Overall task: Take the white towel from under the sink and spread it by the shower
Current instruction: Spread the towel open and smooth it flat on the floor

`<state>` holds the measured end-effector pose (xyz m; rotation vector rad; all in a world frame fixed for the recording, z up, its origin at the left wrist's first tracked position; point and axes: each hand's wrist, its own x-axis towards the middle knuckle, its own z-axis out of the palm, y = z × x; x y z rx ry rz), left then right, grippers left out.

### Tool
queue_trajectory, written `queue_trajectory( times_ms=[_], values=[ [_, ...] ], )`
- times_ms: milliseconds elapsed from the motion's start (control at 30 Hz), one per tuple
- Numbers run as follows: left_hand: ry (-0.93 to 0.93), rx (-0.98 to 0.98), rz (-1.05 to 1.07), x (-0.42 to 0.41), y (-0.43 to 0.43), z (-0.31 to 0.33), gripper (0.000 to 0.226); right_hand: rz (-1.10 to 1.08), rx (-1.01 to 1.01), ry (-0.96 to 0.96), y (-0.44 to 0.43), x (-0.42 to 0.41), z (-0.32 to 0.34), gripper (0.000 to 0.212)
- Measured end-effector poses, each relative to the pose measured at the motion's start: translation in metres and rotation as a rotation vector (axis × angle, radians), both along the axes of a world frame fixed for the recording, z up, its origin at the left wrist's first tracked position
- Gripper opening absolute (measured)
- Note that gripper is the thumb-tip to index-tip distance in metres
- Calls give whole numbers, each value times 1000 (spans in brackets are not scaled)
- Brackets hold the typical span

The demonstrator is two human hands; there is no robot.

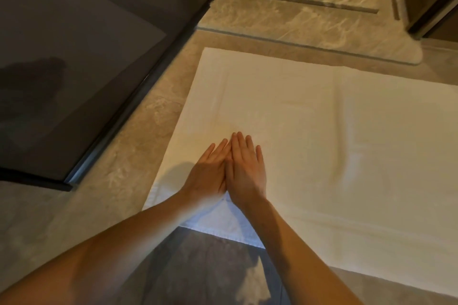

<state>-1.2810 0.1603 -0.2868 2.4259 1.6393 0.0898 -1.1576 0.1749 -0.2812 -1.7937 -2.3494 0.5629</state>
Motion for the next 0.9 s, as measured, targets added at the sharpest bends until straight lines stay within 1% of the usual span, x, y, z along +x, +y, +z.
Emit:
queue_trajectory(
  times_ms=[100,200,300,433,500,567,633,733,800,900],
  values=[
    [29,-11,10,-12,-6,-7,59,24,37,-37,-10,12,-8,56],
    [45,-11,61,-34,-14,-9,61,17,47,-118,-16,52,-14,60],
    [73,-15,112,-53,-24,-10,61,-79,47,-181,-23,103,-17,62],
    [71,-74,129,-63,-28,-8,62,-207,26,-193,-31,147,-11,64],
    [75,-95,137,-60,-26,-2,64,-230,12,-189,-32,147,-8,64],
    [106,-49,100,-51,-29,4,65,-212,17,-161,-35,132,-3,64],
    [94,-9,20,-35,-40,6,63,-118,51,-136,-42,105,2,62],
    [72,-43,-50,-9,-54,2,62,-45,79,-32,-57,57,0,57],
    [77,-41,-45,-7,-55,-3,62,-13,60,-22,-62,40,-4,57],
    [103,-49,-2,-24,-57,-9,65,35,47,-59,-64,55,-13,60]
  ],
)
